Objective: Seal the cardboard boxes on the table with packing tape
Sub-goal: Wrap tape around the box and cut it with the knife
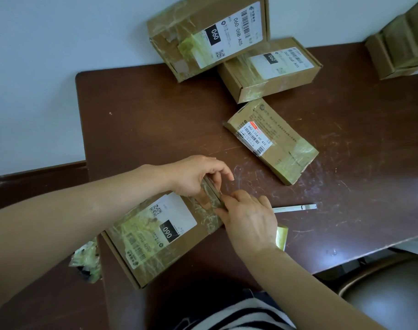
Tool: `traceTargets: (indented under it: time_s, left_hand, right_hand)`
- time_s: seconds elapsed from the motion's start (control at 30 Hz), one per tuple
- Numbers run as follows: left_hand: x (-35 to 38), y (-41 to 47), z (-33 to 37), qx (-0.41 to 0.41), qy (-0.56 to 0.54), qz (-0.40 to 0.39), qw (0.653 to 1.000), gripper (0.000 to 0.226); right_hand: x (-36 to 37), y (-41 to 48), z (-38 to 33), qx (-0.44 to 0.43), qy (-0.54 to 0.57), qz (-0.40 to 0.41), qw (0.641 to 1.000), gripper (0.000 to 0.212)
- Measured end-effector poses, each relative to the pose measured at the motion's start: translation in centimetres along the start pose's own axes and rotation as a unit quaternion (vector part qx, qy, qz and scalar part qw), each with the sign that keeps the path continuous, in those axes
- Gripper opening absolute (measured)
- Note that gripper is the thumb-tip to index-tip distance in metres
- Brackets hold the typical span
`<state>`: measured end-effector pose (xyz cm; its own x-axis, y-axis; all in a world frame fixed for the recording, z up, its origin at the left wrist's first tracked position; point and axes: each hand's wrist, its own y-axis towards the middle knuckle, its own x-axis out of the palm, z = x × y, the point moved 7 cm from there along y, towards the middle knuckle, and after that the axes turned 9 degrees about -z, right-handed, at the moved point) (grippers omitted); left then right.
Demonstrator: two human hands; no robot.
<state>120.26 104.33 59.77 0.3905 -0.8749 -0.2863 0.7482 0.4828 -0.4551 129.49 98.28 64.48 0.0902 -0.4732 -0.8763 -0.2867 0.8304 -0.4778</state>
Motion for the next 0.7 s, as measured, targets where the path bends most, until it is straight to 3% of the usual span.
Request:
traceTargets:
  time_s: [0.2, 0.4, 0.5, 0.6, 0.7]
  left_hand:
    - [0.1, 0.1, -0.2, 0.003, 0.010, 0.001, 1.000, 0.067]
    - [-0.6, -1.2, 0.3, 0.072, 0.128, 0.062, 0.987, 0.038]
    - [-0.1, -2.1, 0.1, 0.093, 0.194, 0.092, 0.972, 0.040]
    - [0.7, -2.1, -0.9, 0.059, 0.139, 0.058, 0.987, 0.044]
    - [0.8, -2.1, -1.0, 0.052, 0.157, 0.072, 0.984, 0.047]
  right_hand:
    - [0.5, 1.7, 0.9, -0.006, 0.098, -0.045, 0.994, 0.027]
    - [0.6, 2.4, 1.1, -0.006, 0.110, -0.080, 0.991, 0.030]
    - [0.4, 2.4, 1.2, 0.002, 0.125, -0.082, 0.989, 0.030]
    - [0.5, 2.2, 1.1, 0.001, 0.124, -0.083, 0.989, 0.028]
    - [0.5, 2.2, 1.1, 0.004, 0.125, -0.087, 0.988, 0.026]
